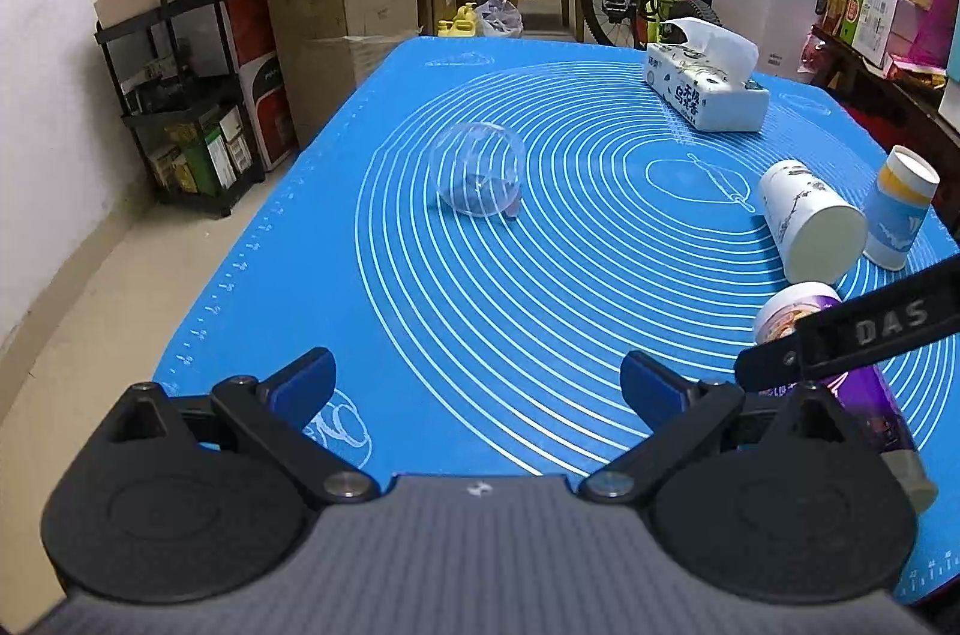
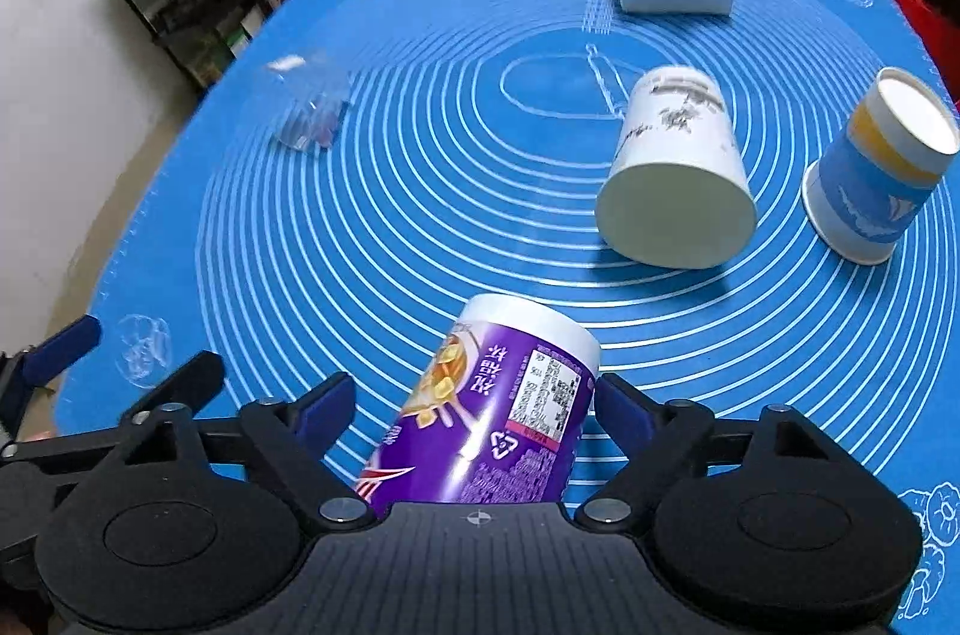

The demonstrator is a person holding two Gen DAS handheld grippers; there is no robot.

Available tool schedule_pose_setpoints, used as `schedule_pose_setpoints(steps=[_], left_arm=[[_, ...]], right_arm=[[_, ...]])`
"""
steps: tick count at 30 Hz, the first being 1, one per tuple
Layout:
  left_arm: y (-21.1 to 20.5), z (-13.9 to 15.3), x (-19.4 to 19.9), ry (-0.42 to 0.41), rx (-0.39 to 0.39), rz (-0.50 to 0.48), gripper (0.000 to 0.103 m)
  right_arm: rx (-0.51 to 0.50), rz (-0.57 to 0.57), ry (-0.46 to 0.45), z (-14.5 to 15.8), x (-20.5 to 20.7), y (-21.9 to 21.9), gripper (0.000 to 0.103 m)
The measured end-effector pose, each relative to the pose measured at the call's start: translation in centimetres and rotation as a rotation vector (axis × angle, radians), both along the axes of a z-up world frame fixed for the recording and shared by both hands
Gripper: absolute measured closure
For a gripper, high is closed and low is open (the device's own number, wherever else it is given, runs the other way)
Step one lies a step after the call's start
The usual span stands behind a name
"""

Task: Flip cup upside down
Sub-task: 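Grasp the purple cup with the right tool while the left tool releases it, then rotate the purple cup mouth-down with the right tool and set it on the mat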

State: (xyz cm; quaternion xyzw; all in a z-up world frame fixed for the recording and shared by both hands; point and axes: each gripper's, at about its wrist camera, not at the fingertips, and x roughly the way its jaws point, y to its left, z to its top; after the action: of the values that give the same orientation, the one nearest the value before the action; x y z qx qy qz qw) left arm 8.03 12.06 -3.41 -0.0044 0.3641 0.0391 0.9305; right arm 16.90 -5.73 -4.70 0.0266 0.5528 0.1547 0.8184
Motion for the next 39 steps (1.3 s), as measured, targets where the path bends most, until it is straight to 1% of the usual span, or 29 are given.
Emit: schedule_pose_setpoints(steps=[2,5,6,8,10,13,16,20,22,23,24,27,28,31,33,35,39], left_arm=[[0.1,0.0,0.0,-0.002,-0.006,0.002,0.003],[0.3,0.0,0.0,-0.002,-0.010,0.007,0.003],[0.3,0.0,0.1,-0.002,-0.012,0.007,0.003],[0.3,0.0,0.1,-0.003,-0.013,0.008,0.003],[0.2,0.0,0.1,-0.004,-0.015,0.009,0.003],[0.2,0.2,0.2,-0.007,-0.024,0.012,0.003],[-0.1,0.4,0.1,-0.011,-0.033,0.013,0.003],[-0.7,0.4,-0.2,-0.015,-0.041,0.006,0.003],[-1.0,0.4,-0.4,-0.014,-0.043,0.001,0.003],[-1.2,0.3,-0.4,-0.013,-0.044,-0.002,0.003],[-1.3,0.3,-0.5,-0.011,-0.044,-0.005,0.003],[-2.0,0.1,-0.5,-0.002,-0.040,-0.017,0.003],[-2.2,0.1,-0.6,-0.001,-0.038,-0.021,0.003],[-2.7,0.0,-0.7,0.001,-0.034,-0.032,0.003],[-3.0,0.1,-0.7,-0.001,-0.031,-0.037,0.003],[-3.3,0.2,-0.7,-0.004,-0.031,-0.042,0.003],[-3.8,0.6,-1.0,-0.013,-0.030,-0.051,0.003]], right_arm=[[-0.014,-0.012,0.023,-0.5,0.3,-0.1,0.028],[0.015,-0.007,0.024,-0.5,0.2,-0.6,0.030],[0.035,0.000,0.012,-0.5,0.0,-0.8,0.031],[0.066,0.013,-0.044,0.1,-0.8,-1.2,0.032],[0.046,0.009,-0.137,1.1,-1.8,-1.4,0.033],[0.010,0.002,-0.311,2.8,-3.8,-1.8,0.034],[-0.017,-0.014,-0.458,3.5,-5.2,-2.3,0.034],[-0.082,-0.014,-0.678,3.5,-7.3,-2.6,0.035],[-0.119,-0.006,-0.763,3.3,-8.3,-2.5,0.036],[-0.141,-0.002,-0.791,3.1,-8.7,-2.5,0.036],[-0.154,0.007,-0.798,2.8,-8.9,-2.4,0.036],[-0.152,0.020,-0.759,1.9,-8.9,-2.6,0.036],[-0.149,0.014,-0.768,1.9,-9.0,-2.7,0.036],[-0.133,0.015,-0.750,2.0,-8.6,-2.9,0.036],[-0.142,0.033,-0.740,2.0,-8.3,-2.6,0.036],[-0.145,0.026,-0.735,1.9,-8.2,-2.6,0.035],[-0.108,0.003,-0.717,2.0,-8.5,-3.5,0.027]])
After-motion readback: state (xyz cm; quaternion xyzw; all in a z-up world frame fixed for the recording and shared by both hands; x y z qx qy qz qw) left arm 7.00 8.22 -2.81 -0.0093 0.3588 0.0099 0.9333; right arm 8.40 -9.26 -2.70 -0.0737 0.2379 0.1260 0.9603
